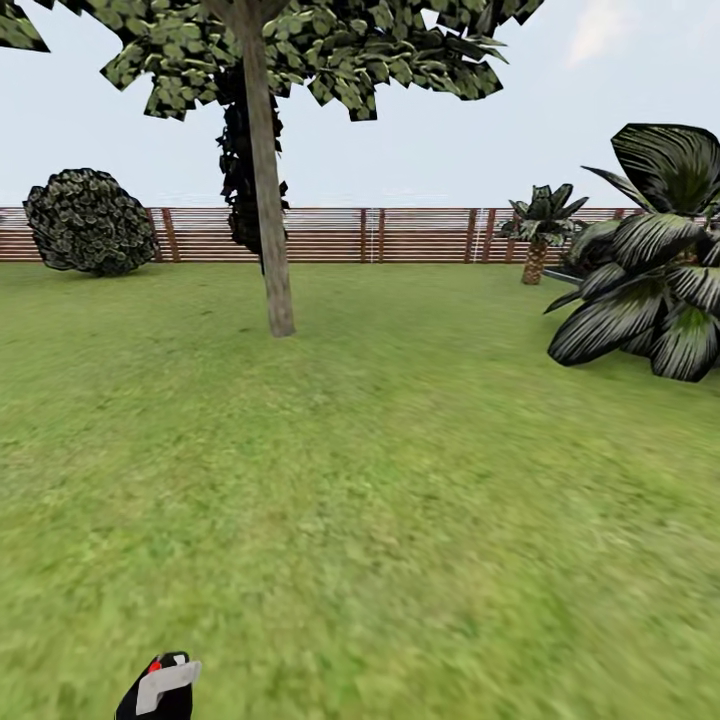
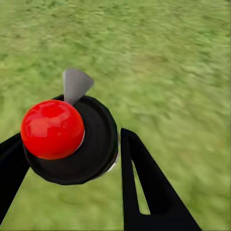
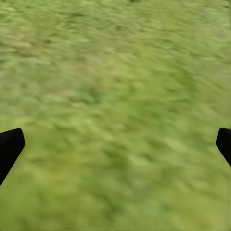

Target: In the garden, pick up the pesticide atomizer on the floor and spray pesticide onto both trees until each tree trunk is fully covered.

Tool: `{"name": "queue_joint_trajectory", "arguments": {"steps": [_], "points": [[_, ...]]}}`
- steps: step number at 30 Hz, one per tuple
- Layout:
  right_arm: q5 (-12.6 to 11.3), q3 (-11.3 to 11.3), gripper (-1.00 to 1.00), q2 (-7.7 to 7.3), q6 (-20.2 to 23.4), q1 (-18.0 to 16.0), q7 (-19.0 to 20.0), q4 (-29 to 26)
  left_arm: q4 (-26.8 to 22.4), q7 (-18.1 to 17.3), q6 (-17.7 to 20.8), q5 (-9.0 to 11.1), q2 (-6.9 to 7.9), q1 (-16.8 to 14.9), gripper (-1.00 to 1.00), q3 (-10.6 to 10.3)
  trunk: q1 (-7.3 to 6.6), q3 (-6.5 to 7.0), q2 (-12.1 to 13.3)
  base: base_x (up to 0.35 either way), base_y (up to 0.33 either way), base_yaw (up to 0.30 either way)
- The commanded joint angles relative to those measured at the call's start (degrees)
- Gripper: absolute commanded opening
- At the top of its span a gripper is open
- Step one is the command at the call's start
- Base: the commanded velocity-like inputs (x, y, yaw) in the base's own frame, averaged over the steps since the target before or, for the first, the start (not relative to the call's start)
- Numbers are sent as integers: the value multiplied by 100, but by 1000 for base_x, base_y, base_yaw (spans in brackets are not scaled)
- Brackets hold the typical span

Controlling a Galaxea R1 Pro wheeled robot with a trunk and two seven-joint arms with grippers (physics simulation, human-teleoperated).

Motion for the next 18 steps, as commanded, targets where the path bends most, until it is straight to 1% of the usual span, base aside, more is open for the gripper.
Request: {"name": "queue_joint_trajectory", "arguments": {"steps": [1,18], "points": [[-15,-9,100,1,-16,-3,10,4,4,21,-19,-24,0,-4,-100,3,2,-6,-2,340,0,0],[-16,-10,100,4,-15,-4,10,4,4,21,-17,-24,-5,-4,-100,3,2,-6,-2,340,0,0]]}}
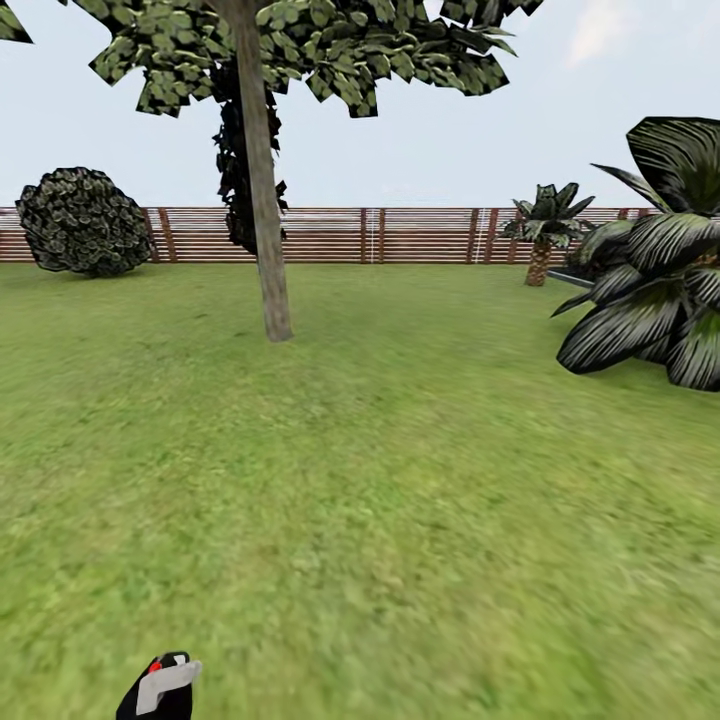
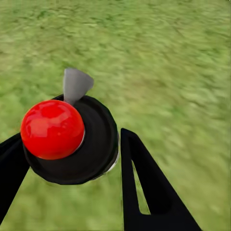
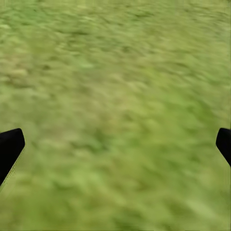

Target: In the garden, pick up the pesticide atomizer on the floor and spray pesticide onto both trees until each tree trunk is fully covered.

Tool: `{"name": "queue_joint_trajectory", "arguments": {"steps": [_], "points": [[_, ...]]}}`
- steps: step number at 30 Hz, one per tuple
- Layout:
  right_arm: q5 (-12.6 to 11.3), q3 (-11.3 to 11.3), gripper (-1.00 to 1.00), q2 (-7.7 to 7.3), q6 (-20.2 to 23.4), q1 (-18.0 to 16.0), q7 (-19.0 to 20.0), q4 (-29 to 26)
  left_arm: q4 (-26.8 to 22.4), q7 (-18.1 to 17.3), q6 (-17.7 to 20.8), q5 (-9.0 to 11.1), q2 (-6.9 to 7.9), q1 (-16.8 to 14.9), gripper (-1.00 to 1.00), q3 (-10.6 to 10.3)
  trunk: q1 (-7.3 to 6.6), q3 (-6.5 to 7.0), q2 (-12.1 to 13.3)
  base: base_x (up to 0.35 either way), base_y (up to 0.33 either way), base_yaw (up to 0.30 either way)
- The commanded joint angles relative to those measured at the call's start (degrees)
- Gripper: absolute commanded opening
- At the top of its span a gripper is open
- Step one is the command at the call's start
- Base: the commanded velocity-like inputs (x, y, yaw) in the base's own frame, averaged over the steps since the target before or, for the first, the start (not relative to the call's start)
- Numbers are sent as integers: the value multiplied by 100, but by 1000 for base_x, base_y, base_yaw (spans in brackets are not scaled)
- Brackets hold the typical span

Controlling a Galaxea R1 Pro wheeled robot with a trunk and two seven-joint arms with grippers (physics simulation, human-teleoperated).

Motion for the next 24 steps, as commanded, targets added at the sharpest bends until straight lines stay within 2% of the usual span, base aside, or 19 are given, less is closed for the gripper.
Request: {"name": "queue_joint_trajectory", "arguments": {"steps": [1,24], "points": [[-16,-8,100,-2,-16,-3,10,4,4,21,-20,-23,2,-2,-100,4,2,-6,-2,340,0,0],[-16,-7,100,-3,-14,-3,10,4,4,21,-15,-23,3,-4,-100,4,2,-6,-2,340,0,0]]}}
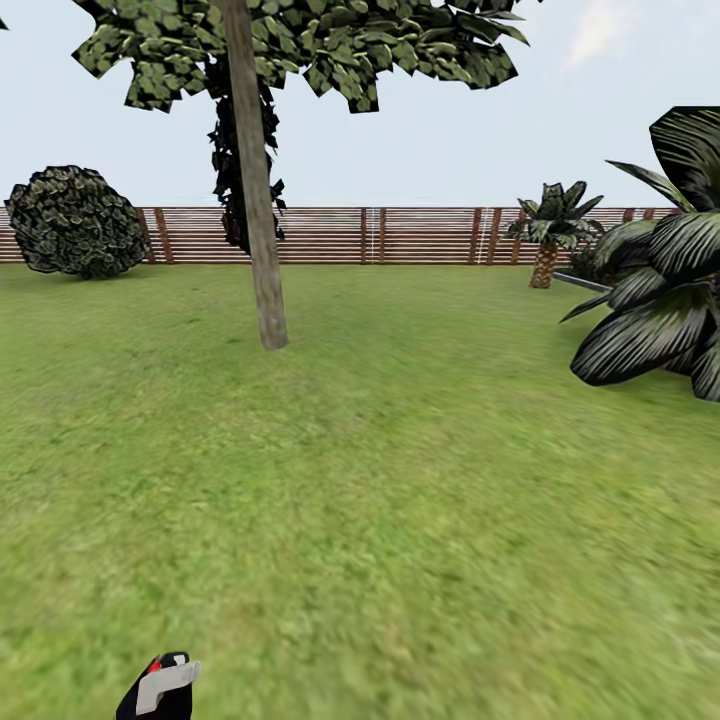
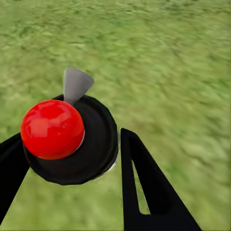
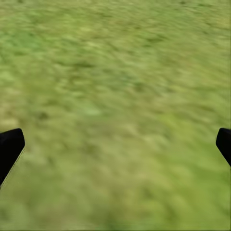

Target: In the garden, pick up the pesticide atomizer on the floor and spray pesticide onto both trees until each tree trunk is fully covered.

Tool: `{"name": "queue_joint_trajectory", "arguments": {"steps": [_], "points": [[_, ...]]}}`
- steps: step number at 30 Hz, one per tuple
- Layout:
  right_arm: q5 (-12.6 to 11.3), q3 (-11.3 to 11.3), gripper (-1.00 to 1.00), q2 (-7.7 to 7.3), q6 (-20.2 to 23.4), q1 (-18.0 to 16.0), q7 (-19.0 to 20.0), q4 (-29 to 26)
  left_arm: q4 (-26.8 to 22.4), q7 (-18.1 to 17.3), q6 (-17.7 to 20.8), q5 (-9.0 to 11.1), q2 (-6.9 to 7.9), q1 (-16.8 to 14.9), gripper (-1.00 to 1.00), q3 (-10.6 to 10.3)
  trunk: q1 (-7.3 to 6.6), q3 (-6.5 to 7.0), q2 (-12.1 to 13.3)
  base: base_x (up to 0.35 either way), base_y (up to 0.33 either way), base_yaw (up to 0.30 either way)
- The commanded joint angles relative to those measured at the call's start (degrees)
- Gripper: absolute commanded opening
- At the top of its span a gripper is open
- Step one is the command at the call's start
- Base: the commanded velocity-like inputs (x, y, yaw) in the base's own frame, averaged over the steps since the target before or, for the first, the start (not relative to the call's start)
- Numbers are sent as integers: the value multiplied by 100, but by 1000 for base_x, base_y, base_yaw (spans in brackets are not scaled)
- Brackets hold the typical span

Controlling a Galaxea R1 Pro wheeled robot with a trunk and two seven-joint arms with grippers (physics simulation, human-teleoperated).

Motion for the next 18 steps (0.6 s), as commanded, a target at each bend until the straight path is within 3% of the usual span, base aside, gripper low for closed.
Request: {"name": "queue_joint_trajectory", "arguments": {"steps": [1,18], "points": [[-15,-8,100,0,-15,-5,10,4,4,21,-18,-24,0,-4,-100,3,2,-6,-2,340,0,0],[-15,-9,100,1,-17,-5,10,4,4,21,-20,-24,0,-4,-100,6,2,-6,-2,340,0,0]]}}
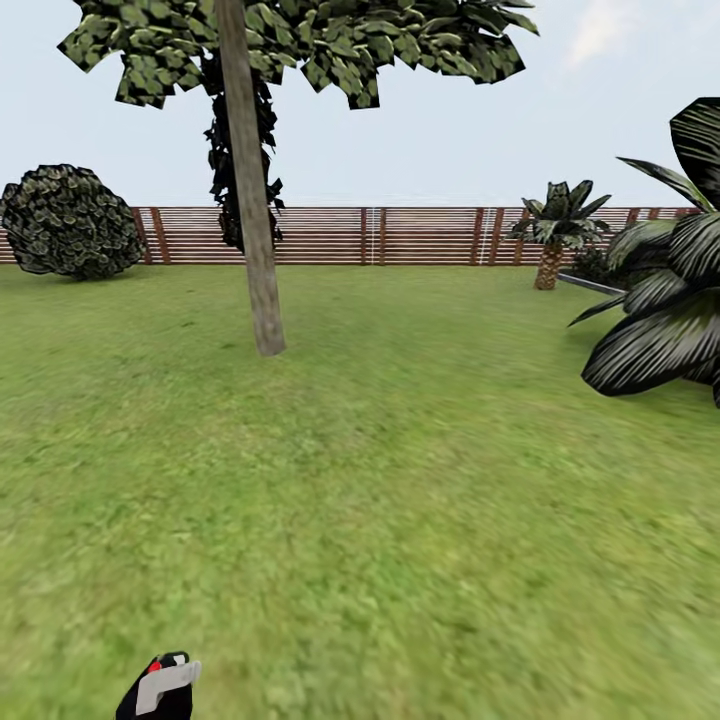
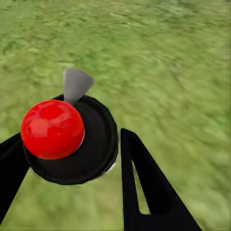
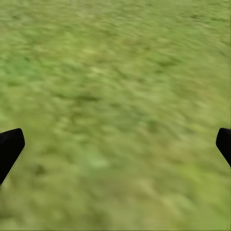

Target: In the garden, pick up the pesticide atomizer on the floor and spray pesticide onto both trees until each tree trunk is fully covered.

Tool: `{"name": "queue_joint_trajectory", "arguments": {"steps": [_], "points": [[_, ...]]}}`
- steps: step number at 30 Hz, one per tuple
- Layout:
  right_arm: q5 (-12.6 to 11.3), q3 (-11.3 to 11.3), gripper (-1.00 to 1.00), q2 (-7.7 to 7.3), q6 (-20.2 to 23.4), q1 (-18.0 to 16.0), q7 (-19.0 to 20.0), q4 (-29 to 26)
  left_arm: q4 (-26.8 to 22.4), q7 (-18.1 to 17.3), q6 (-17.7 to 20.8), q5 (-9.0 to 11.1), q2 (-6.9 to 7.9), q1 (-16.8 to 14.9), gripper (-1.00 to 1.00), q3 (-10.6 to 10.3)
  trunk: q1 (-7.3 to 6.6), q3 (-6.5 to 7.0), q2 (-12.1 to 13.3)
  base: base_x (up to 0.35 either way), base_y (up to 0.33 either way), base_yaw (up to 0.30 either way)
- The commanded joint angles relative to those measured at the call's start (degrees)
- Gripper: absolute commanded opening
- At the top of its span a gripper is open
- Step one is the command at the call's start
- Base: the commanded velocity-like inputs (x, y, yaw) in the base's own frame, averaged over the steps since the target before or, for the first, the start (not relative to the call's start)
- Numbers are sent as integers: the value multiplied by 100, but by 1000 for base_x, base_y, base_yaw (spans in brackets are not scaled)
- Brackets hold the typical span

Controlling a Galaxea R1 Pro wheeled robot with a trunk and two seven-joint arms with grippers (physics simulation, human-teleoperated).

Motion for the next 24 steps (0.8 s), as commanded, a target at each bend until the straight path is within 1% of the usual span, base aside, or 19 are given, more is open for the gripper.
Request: {"name": "queue_joint_trajectory", "arguments": {"steps": [1,24], "points": [[-16,-8,100,3,-16,-2,10,4,4,20,-16,-23,0,-4,-100,5,2,-6,-2,340,0,0],[-16,-8,100,2,-13,-3,10,4,4,20,-15,-23,0,-4,-100,1,2,-6,-2,340,0,0]]}}
